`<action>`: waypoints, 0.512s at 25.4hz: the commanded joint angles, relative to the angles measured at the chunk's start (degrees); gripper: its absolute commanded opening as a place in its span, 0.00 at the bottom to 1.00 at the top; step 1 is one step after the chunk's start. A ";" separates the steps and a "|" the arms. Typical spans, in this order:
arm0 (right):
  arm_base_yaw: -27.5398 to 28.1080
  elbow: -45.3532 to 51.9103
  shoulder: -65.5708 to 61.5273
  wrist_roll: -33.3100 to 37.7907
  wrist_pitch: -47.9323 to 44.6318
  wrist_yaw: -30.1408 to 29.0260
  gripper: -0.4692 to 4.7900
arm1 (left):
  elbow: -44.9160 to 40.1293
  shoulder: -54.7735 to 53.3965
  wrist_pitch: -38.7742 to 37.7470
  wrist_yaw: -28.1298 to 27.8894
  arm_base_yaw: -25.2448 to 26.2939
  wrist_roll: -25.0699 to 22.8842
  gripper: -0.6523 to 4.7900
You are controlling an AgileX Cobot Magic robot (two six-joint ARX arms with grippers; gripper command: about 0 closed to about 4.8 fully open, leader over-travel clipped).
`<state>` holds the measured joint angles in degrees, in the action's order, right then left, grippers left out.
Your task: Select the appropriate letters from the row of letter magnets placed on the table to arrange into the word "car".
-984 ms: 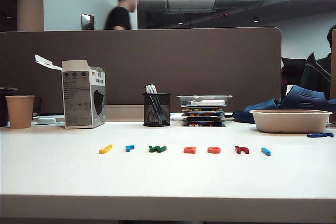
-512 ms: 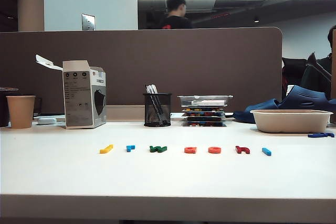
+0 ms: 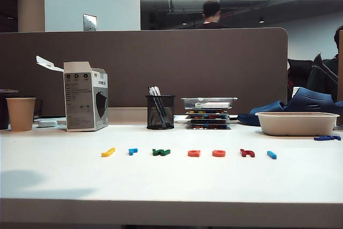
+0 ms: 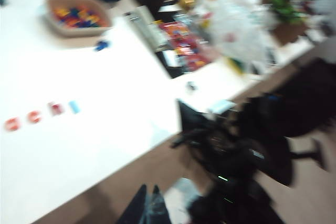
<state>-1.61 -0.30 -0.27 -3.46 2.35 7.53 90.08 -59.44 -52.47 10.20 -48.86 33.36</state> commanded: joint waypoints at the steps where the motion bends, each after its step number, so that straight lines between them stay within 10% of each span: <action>1: -0.04 0.28 0.35 0.26 -1.29 0.48 0.08 | 0.13 -3.69 0.22 -15.72 -8.55 3.32 0.11; 3: -0.02 0.28 0.35 0.26 -1.27 0.50 0.08 | 0.15 -9.03 0.57 -34.47 -20.76 7.06 0.11; 6: 0.00 0.28 0.35 0.26 -1.27 0.44 0.08 | 0.15 -12.74 0.70 -47.39 -28.52 10.45 0.11; 13: -0.04 0.28 0.35 0.50 -1.27 0.52 0.08 | 0.17 -18.71 -5.40 -52.06 -35.01 23.21 0.11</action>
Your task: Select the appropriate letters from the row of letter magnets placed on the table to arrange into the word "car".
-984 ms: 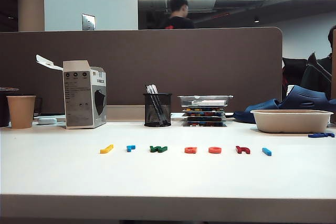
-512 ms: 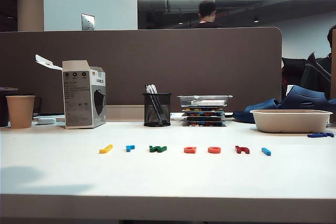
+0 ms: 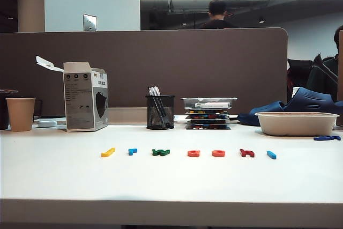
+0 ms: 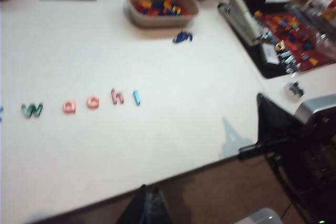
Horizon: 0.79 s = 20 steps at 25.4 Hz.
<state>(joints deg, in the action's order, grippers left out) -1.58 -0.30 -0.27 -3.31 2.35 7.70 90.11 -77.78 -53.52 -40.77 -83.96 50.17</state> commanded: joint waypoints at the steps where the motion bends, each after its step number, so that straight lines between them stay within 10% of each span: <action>1: -0.07 0.28 0.35 0.35 -1.27 0.42 0.08 | 0.20 -0.63 -6.16 -1.20 0.11 8.92 0.11; 7: -0.02 0.28 0.35 1.73 -1.18 1.40 0.08 | 0.17 -1.07 -13.57 -3.17 0.28 18.05 0.11; 20: -0.02 0.28 0.35 1.86 -1.14 1.38 0.08 | 0.15 -1.14 -17.94 -8.55 0.35 17.31 0.11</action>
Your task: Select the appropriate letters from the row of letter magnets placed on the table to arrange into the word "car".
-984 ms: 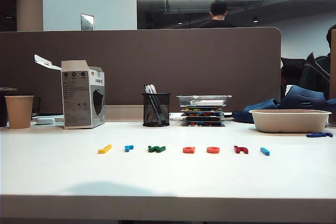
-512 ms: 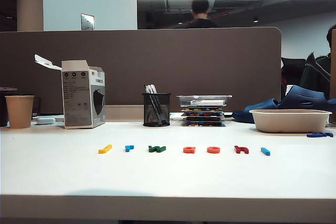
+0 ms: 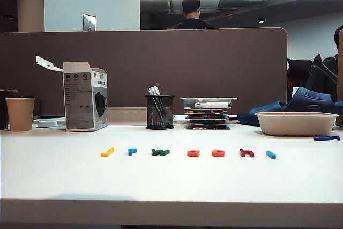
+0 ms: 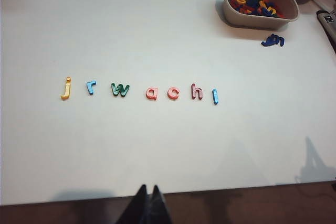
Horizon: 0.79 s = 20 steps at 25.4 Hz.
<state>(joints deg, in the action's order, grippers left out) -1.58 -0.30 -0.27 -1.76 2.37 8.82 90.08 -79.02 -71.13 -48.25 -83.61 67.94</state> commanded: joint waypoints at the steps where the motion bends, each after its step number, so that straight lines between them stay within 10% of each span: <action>1: -0.02 0.28 0.35 0.31 -1.14 0.26 0.08 | 0.17 0.11 -0.52 -1.20 0.00 -0.48 0.11; 20: -0.07 -0.79 0.35 0.28 -0.92 0.28 0.08 | 0.13 0.09 -3.34 -4.87 -0.02 -0.42 0.11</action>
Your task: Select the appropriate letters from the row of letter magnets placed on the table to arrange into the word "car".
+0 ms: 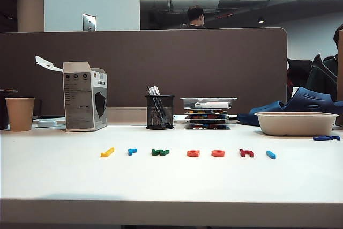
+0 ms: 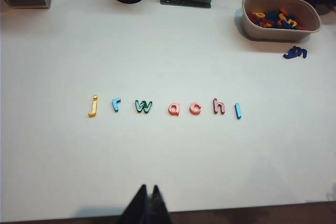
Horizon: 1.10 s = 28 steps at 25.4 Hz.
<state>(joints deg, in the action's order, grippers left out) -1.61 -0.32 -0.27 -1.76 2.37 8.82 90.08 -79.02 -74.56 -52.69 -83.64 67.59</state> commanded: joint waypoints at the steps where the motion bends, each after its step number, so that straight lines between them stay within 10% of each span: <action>1: -0.04 -1.79 0.33 0.28 -0.74 0.28 0.08 | 0.13 0.09 0.09 -0.46 0.00 -0.07 0.11; 19: -0.09 -36.24 -14.01 0.24 31.30 -0.22 0.08 | 0.13 0.11 0.09 -0.44 0.00 -0.07 0.11; 28: -0.22 -58.36 -43.12 5.75 45.90 -12.15 0.08 | 0.13 0.09 0.09 -0.44 0.00 -0.07 0.11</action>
<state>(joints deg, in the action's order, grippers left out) -1.69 -57.34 -40.99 2.37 47.37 -1.13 90.08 -79.02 -74.54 -52.69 -83.64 67.59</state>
